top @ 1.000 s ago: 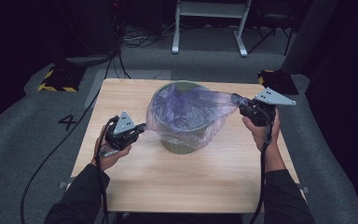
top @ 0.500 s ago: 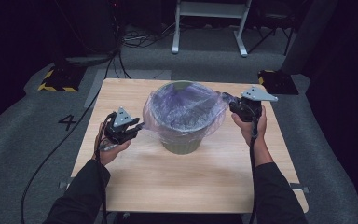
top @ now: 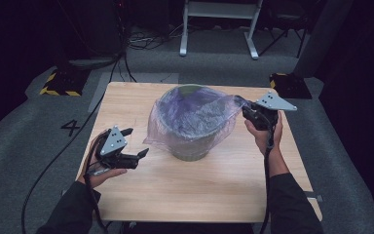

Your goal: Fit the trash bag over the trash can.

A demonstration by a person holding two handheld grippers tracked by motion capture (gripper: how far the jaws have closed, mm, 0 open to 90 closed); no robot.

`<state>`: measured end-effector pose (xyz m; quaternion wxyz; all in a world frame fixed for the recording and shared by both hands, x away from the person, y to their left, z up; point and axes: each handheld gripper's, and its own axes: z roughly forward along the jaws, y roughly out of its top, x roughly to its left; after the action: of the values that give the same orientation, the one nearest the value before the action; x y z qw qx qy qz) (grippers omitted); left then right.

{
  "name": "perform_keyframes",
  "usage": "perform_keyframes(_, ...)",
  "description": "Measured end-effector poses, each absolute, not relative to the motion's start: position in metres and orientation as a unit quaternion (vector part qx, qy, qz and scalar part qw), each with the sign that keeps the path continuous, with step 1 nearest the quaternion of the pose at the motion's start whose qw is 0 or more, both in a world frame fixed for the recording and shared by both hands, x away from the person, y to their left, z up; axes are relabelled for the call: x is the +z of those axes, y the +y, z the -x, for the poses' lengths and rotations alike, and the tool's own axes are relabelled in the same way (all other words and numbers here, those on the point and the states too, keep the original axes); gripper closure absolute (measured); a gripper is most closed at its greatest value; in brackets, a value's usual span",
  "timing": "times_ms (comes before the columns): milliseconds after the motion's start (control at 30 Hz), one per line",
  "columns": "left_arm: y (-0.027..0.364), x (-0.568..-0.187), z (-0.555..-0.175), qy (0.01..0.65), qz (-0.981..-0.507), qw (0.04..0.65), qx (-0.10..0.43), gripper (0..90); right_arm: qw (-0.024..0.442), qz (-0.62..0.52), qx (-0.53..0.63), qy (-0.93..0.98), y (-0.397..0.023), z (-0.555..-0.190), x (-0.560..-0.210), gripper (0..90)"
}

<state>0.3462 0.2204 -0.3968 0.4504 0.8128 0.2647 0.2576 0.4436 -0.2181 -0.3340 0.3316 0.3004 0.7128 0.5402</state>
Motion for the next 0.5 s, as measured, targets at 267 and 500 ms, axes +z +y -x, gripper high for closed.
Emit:
perform_keyframes(267,0.220,-0.381,-0.325,0.243,-0.797,0.489,0.259,15.6,0.340,-0.293,0.543,0.710,-0.220,-0.443,-0.331,89.8)
perform_keyframes(500,0.197,-0.349,-0.318,0.183,-0.772,0.528,0.304,16.1,0.345,-0.288,0.538,0.713,-0.219,-0.441,-0.330,89.7)
